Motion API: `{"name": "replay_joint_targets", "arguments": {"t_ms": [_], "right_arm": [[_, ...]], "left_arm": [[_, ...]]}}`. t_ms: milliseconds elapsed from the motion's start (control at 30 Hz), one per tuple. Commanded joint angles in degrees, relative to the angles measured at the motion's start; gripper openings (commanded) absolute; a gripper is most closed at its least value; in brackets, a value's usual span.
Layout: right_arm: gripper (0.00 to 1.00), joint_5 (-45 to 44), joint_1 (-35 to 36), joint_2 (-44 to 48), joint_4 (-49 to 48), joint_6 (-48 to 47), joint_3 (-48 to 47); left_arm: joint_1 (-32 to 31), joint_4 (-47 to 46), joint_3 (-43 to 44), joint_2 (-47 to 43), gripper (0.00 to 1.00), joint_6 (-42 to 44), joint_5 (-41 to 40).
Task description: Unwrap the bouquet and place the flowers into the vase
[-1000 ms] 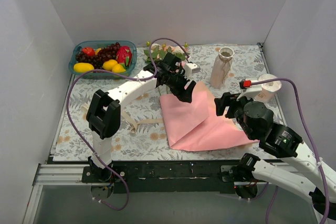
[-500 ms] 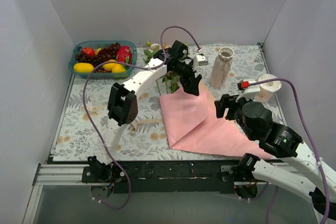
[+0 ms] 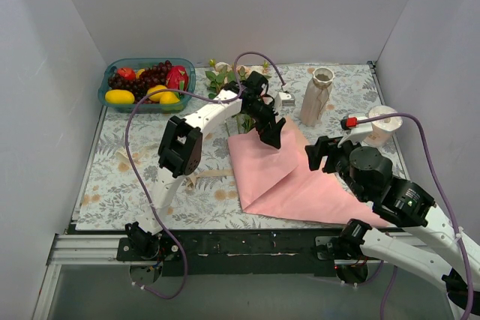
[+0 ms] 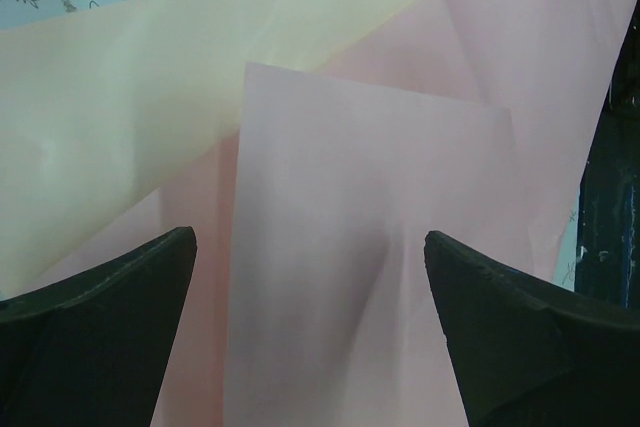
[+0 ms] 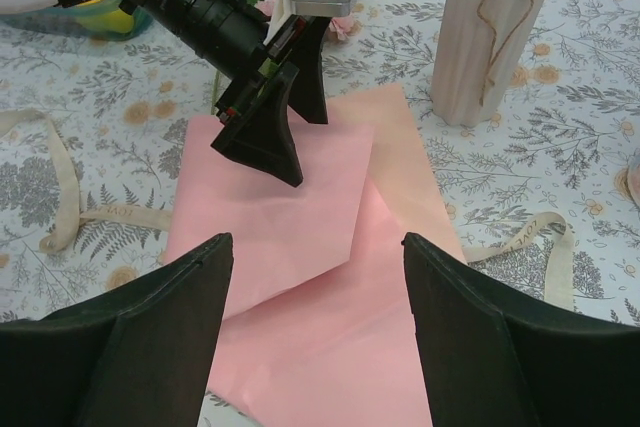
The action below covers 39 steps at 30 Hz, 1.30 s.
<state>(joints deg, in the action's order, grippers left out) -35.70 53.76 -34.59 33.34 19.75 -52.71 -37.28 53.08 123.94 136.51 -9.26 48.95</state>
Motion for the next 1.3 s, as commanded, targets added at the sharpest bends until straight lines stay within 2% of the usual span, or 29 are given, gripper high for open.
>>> {"name": "replay_joint_targets", "arguments": {"t_ms": [0, 100, 167, 233, 267, 333, 367, 433, 500, 533, 633, 867, 1133, 1267], "right_arm": [[0.76, 1.33, 0.38, 0.92, -1.61, 0.64, -0.03], [0.76, 1.6, 0.38, 0.93, -1.53, 0.73, -0.03], [0.75, 1.52, 0.38, 1.1, -1.44, 0.64, 0.15], [0.75, 1.16, 0.38, 1.28, -1.52, 0.64, 0.15], [0.75, 1.08, 0.38, 1.45, -1.61, 0.64, 0.24], [0.75, 0.9, 0.38, 1.63, -1.79, 0.64, 0.32], [0.75, 0.64, 0.38, 1.54, -2.05, 0.73, 0.5], [0.75, -0.85, 0.38, 1.72, -1.97, 1.25, 0.68], [0.75, -1.3, 0.38, 1.98, -2.14, 1.43, 0.76], [0.75, -1.3, 0.3, 2.07, -2.23, 1.43, 0.85], [0.75, -1.3, 0.38, 2.16, -2.14, 1.35, 0.41], [0.75, -1.04, 0.38, 2.07, -2.4, 1.08, -0.11], [0.75, -0.16, 0.38, 1.98, -4.51, 0.82, 0.67], [0.75, 0.11, 0.38, 1.89, -5.74, 0.82, 1.73]], "left_arm": [[-0.08, -6.67, -2.21, -3.35, 0.98, -2.17, -0.52], [-0.08, -11.06, -3.09, -3.7, 0.98, -4.28, -2.02], [-0.08, -9.49, -2.57, -3.71, 0.97, -3.23, 0.34], [-0.08, -4.08, 1.01, -2.13, 0.88, -0.95, 1.85], [-0.16, -1.86, 2.43, -1.34, 0.75, 0.28, 2.2], [-0.16, 3.4, 4.72, 0.68, 0.6, 2.74, 2.73], [-0.08, 4.65, 5.52, 0.86, 0.44, 3.62, 2.91], [-0.08, 5.37, 4.91, 0.52, 0.3, 5.12, 2.56], [0.01, 4.84, 3.94, 0.16, 0.08, 5.04, 2.29], [0.01, 4.67, 3.94, -0.27, 0.05, 4.86, 2.47], [0.01, 4.05, 3.94, -0.8, 0.0, 4.69, 2.47], [0.71, 3.7, 4.38, -3.61, 0.0, 4.6, 0.89], [3.79, 7.99, 3.68, -15.19, 0.0, 7.49, -0.43], [6.95, 10.02, -0.52, -21.97, 0.0, 8.64, -0.61]]}}
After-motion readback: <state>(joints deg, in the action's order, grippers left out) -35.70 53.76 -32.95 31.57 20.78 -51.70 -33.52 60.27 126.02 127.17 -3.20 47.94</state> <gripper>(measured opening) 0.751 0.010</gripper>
